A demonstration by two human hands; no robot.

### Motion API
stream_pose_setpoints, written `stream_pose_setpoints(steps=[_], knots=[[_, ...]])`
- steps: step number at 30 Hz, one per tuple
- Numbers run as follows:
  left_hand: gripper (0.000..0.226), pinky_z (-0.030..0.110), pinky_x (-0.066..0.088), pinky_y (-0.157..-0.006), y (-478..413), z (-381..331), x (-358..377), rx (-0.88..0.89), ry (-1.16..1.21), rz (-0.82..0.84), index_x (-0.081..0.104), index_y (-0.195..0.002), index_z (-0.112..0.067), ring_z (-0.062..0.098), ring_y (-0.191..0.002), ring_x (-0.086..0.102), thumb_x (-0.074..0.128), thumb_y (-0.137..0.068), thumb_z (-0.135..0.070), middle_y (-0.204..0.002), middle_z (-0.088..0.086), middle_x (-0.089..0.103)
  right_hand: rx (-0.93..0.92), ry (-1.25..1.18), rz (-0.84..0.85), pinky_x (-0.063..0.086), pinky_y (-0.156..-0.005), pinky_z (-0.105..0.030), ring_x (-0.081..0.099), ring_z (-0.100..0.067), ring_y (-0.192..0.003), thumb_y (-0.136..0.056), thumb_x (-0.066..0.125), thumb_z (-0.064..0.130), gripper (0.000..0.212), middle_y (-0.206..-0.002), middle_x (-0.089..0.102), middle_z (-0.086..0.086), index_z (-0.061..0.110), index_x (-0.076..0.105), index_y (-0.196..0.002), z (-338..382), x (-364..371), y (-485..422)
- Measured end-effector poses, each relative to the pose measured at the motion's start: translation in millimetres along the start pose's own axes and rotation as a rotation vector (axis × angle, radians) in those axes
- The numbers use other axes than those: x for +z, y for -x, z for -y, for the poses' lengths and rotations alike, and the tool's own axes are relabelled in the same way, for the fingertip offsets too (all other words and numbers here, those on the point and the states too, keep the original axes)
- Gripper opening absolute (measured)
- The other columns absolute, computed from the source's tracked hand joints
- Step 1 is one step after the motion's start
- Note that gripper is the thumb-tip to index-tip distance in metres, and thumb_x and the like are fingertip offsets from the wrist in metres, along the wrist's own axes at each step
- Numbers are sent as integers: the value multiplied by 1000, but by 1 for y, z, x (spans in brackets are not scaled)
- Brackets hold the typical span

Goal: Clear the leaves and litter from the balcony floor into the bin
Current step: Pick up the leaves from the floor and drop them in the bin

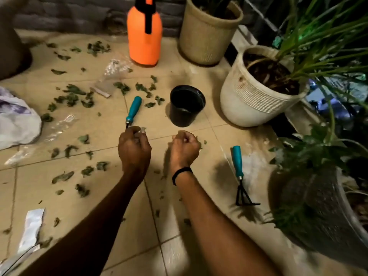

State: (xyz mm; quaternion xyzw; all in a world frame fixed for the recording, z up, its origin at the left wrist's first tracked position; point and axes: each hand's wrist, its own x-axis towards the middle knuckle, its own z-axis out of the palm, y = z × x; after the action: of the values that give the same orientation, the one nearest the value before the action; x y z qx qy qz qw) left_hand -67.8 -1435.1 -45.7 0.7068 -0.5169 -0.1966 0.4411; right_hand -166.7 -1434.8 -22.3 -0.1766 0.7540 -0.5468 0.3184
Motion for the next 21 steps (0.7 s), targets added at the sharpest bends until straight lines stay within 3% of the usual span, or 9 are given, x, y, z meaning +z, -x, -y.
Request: stream_pose_setpoints(steps=[3,8,17,21], knots=[[25,40,45,-85,-4,-16,11,81,41,6,64,-110,-2,33,-94,59,54,-100,-23,-96,16,66,-43,26,-48,52,-76,-29,65,-22,-84,-90,57,20,18,-88,73,-5,13,73,-88,12,-11,-2],[27,48,44,-90,0,-41,21,196,-71,166,64,-111,2,41,-100,59,56,-99,-20,-99,23,66,-91,134,0,39,-65,-21,58,-18,-75,-90,56,17,16,-81,69,-3,13,71,-85,32,-24,-3],[36,44,41,-100,22,-41,30,198,-185,367,59,-127,-3,35,-112,55,54,-100,-25,-116,20,64,-158,288,-23,53,-80,-33,65,-27,-91,-91,55,19,18,-93,73,-8,12,72,-94,28,-35,-11],[37,45,45,-98,26,-38,26,197,-247,412,57,-129,-3,34,-112,55,54,-101,-26,-118,20,62,-237,568,38,46,-99,-36,55,-30,-114,-94,56,29,33,-120,61,-13,14,62,-123,16,-50,-24]])
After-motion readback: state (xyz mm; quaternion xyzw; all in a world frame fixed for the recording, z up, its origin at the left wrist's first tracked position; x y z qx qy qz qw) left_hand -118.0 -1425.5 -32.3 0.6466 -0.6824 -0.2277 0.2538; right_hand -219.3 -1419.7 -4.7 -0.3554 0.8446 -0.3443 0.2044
